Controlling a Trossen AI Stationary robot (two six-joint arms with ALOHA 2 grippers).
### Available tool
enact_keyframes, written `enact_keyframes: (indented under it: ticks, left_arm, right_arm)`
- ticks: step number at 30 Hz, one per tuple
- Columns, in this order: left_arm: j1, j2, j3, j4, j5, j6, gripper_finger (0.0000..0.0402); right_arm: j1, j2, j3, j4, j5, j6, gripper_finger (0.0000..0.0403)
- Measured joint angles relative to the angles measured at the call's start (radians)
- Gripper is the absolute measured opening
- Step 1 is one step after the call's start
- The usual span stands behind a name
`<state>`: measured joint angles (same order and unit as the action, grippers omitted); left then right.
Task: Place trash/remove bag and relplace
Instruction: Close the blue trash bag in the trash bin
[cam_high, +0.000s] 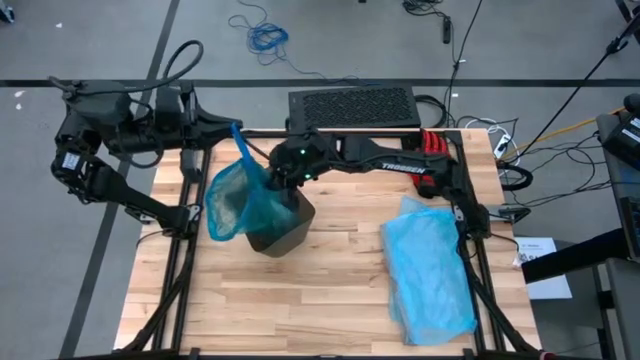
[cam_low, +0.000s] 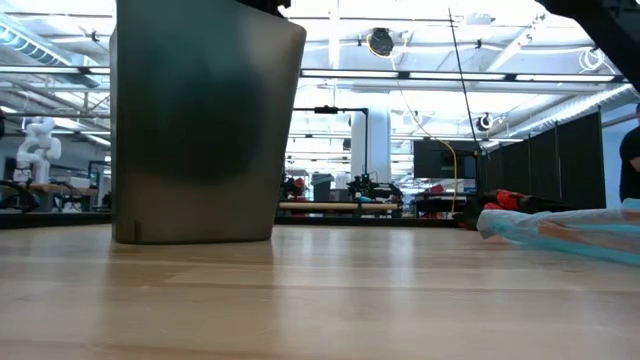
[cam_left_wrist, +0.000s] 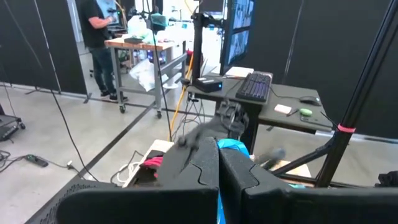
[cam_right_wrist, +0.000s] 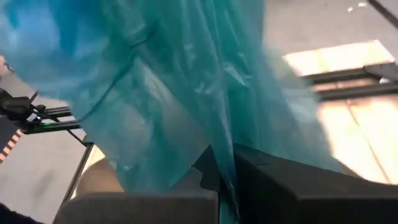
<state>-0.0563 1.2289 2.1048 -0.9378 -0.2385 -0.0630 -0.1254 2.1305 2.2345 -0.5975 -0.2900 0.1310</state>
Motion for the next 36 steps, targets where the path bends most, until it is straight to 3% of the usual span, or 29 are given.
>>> enact_keyframes:
  ticks: [18,24,29,36]
  left_arm:
    - [0.000,-0.041,-0.001,0.032,-0.001,-0.006,0.0000]
    - [0.000,-0.044,0.001,0.029,-0.001,-0.007,0.0000]
    - [0.000,-0.045,0.001,0.022,-0.001,-0.007,0.0000]
    - [0.000,-0.044,0.001,0.011,0.044,-0.006,0.0003]
  right_arm:
    - [0.000,0.037,0.002,-0.099,-0.009,0.026,0.0000]
    - [0.000,0.016,-0.001,-0.076,-0.049,0.125,0.0007]
    - [-0.004,-0.038,-0.002,-0.063,-0.039,0.145,0.0048]
    - [-0.021,-0.098,-0.002,-0.049,-0.020,0.146,0.0140]
